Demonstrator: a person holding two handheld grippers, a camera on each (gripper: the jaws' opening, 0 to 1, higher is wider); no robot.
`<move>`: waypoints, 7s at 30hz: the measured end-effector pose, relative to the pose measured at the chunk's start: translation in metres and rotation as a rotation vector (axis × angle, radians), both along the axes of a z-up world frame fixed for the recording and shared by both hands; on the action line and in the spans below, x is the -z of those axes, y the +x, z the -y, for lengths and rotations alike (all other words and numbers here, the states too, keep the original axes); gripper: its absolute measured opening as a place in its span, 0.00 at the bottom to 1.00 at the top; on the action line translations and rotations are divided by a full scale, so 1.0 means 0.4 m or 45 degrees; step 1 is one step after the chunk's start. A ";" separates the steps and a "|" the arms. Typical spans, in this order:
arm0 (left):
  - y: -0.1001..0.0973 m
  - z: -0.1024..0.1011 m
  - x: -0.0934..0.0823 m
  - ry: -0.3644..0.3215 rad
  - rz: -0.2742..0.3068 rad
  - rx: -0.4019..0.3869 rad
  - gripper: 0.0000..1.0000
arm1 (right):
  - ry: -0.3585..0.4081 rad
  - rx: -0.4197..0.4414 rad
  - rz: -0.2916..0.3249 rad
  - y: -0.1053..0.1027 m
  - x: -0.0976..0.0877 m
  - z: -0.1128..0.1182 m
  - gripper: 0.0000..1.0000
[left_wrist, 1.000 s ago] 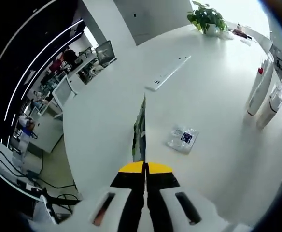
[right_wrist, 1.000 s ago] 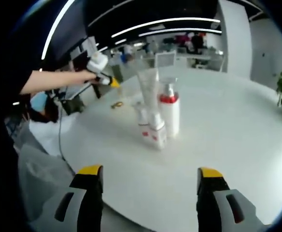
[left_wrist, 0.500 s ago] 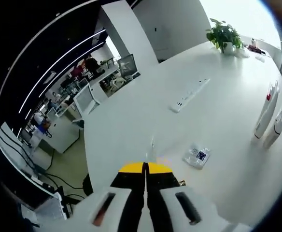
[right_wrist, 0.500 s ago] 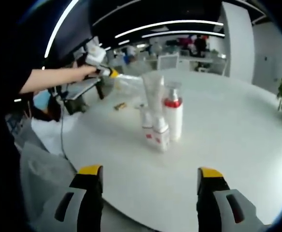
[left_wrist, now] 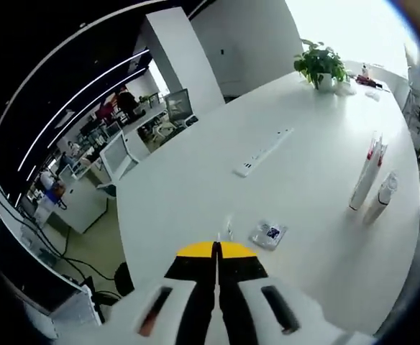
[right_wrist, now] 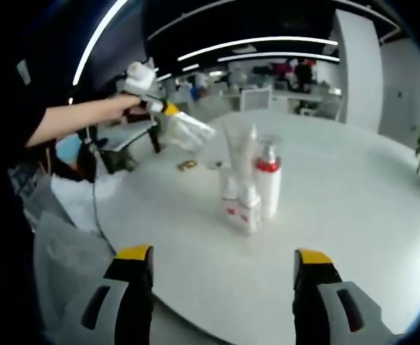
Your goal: Arrange the skincare products in the storage area until every visible bottle or jar stands upright without overlapping.
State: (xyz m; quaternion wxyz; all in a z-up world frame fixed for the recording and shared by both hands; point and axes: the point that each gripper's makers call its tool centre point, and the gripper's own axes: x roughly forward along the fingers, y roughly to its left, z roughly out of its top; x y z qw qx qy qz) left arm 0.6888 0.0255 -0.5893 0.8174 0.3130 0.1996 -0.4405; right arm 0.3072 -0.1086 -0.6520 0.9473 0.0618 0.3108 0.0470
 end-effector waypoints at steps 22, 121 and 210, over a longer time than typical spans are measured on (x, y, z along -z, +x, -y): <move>-0.423 -0.007 -0.094 -0.090 -0.205 0.351 0.00 | -0.184 -0.599 0.101 0.085 -0.087 -0.215 0.84; -0.734 0.097 -0.324 -1.043 -0.598 -0.070 0.00 | -1.098 -0.250 0.602 0.185 -0.371 -0.188 0.18; -0.761 0.031 -0.176 -1.023 -1.046 0.273 0.01 | 0.675 -0.556 0.555 0.145 -0.319 -0.247 0.13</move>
